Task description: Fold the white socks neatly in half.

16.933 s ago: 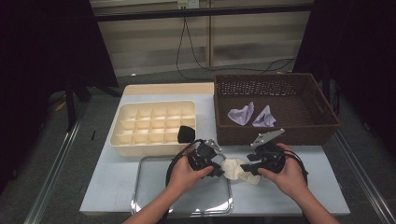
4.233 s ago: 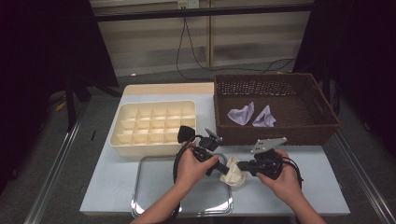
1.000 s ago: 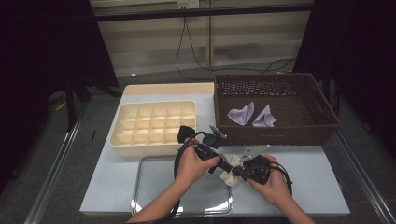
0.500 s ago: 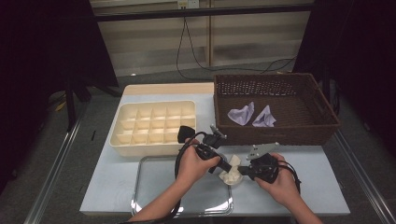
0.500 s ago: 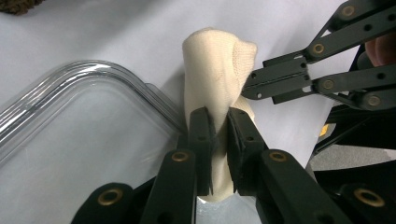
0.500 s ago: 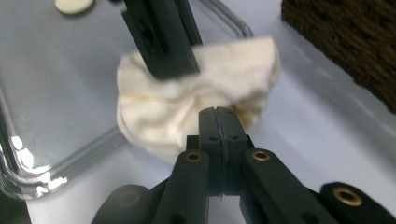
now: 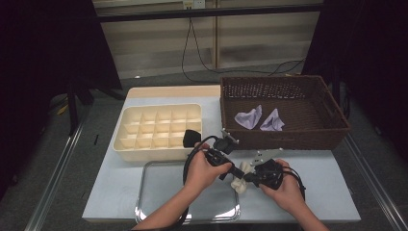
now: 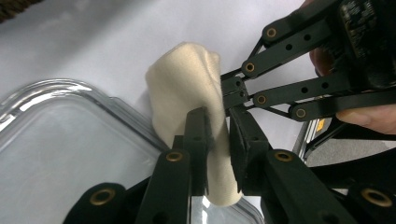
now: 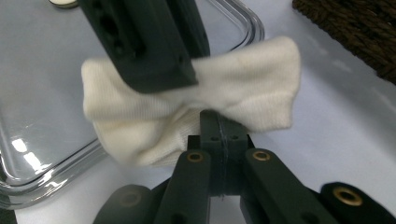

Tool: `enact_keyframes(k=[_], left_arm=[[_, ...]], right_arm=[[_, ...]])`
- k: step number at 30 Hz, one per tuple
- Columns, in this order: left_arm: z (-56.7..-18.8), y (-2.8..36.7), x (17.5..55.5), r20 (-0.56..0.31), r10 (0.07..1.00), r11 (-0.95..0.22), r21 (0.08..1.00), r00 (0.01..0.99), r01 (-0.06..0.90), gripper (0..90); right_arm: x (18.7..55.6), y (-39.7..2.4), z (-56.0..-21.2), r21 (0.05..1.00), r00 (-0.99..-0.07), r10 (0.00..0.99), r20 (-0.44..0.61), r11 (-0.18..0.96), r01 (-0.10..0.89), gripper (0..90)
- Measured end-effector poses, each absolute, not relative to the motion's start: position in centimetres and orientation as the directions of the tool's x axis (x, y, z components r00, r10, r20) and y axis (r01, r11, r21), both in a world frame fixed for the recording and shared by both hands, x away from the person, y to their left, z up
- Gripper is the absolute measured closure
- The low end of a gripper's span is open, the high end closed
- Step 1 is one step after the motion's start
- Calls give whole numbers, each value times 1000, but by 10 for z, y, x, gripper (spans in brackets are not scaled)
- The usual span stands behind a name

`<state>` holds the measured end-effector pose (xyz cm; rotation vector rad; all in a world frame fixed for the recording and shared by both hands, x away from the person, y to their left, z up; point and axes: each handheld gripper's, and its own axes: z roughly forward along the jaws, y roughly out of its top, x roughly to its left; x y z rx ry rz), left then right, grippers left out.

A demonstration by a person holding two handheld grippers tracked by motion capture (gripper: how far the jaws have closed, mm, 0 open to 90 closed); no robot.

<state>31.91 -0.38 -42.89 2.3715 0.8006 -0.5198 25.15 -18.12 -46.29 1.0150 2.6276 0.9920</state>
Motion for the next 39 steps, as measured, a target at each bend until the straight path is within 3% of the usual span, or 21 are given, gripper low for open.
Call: enact_keyframes(k=[12,22,28,39], left_arm=[[-441,-9,320,-528,435,-634,395,729,664,799],[-447,-12,313,-512,434,-623,424,741,658,798],[-448,-8,311,-512,427,-617,438,746,654,791],[-442,19,321,-587,460,-530,420,666,737,512]], right_arm=[[253,-191,-457,619,-741,666,88,546,564,900],[253,-197,-435,701,-727,683,78,481,526,894],[258,-185,-439,698,-733,676,73,490,522,896],[259,-187,-449,675,-732,674,99,495,547,900]])
